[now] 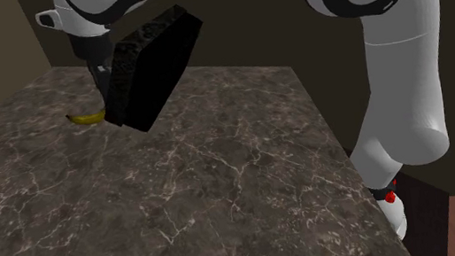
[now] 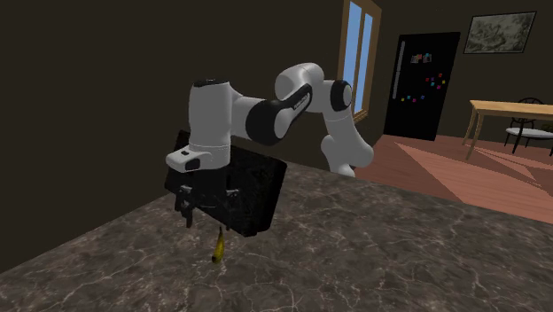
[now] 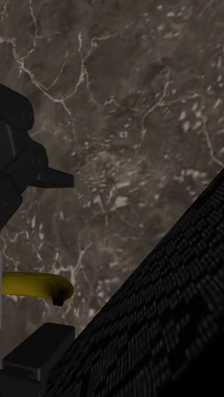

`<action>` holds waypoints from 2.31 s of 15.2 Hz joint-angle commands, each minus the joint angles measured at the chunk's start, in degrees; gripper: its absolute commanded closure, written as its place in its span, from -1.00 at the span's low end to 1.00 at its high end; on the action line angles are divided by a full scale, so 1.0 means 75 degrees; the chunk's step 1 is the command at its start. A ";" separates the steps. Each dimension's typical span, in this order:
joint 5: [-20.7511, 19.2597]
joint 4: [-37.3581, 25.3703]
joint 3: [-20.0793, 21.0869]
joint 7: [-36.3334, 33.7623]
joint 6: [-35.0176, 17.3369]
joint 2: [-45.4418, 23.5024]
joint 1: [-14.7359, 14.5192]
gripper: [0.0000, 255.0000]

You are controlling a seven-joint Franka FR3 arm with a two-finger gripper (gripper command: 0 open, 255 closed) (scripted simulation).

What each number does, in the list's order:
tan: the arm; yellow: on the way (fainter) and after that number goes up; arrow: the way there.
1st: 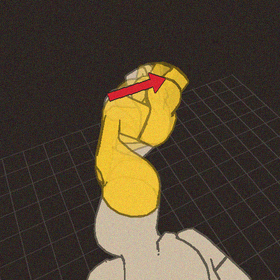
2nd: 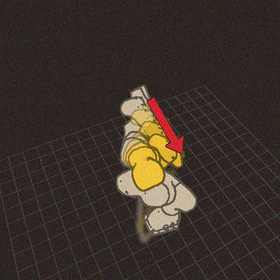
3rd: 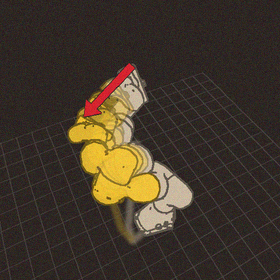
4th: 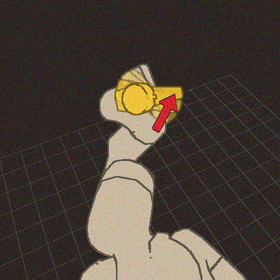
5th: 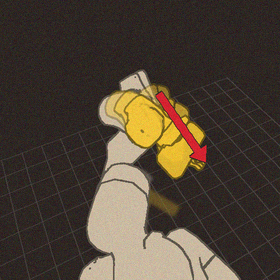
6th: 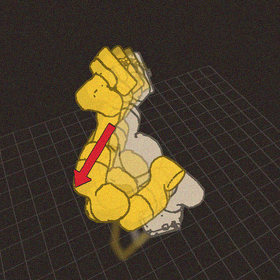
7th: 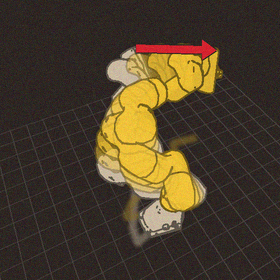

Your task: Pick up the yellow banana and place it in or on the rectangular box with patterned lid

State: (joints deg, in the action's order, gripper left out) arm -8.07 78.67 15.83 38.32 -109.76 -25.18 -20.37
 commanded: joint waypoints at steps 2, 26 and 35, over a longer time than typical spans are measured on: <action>0.0008 0.0068 -0.0051 0.0105 0.1264 -0.0151 0.0017 1.00; 0.0090 -0.1154 -0.0043 0.0141 0.2707 0.0077 -0.0115 1.00; -0.0007 -0.2713 -0.0048 0.0171 0.3873 -0.0315 -0.0295 1.00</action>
State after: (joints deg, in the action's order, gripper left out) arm -8.04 59.79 15.49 39.51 -81.88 -27.22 -22.46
